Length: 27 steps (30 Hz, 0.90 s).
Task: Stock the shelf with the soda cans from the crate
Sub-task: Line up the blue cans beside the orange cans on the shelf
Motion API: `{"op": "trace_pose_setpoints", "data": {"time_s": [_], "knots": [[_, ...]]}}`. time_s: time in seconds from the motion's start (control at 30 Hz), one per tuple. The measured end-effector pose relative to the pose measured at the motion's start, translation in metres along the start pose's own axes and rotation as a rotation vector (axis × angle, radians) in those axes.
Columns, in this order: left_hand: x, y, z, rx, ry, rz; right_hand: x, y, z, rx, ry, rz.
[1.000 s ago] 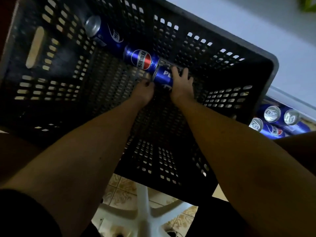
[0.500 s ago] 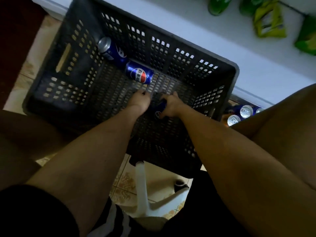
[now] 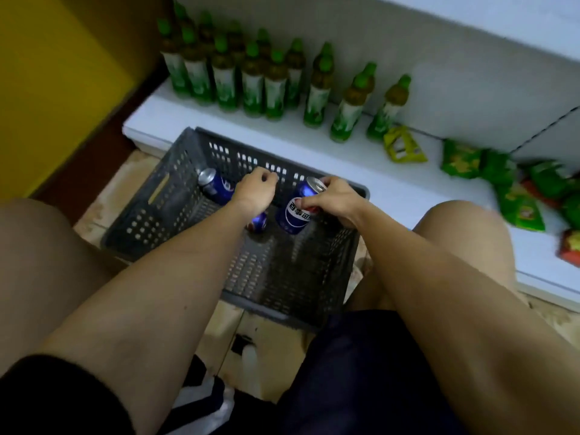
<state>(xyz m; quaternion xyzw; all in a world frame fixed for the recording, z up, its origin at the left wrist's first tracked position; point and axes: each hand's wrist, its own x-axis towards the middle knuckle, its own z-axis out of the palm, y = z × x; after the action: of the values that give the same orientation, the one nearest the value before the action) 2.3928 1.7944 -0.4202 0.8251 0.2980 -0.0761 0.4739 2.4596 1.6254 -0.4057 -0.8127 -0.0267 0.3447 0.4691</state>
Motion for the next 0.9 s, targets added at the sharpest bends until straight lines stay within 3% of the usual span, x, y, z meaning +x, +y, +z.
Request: {"op": "trace_pose_setpoints", "data": {"time_s": [0.2,0.33,0.6,0.9], "knots": [[-0.013,0.077,-0.035,-0.023,0.078,0.197,-0.030,-0.046,-0.033,0.556,0.133,-0.192],[-0.018,0.128,-0.057,-0.027,0.108,0.339,-0.051,-0.092,-0.058,1.097,0.037,-0.285],[-0.017,0.237,-0.085,0.098,0.231,0.608,-0.092,-0.186,-0.138,0.858,0.246,-0.397],[0.008,0.312,-0.074,0.472,0.294,0.806,-0.090,-0.238,-0.234,0.532,0.484,-0.640]]}}
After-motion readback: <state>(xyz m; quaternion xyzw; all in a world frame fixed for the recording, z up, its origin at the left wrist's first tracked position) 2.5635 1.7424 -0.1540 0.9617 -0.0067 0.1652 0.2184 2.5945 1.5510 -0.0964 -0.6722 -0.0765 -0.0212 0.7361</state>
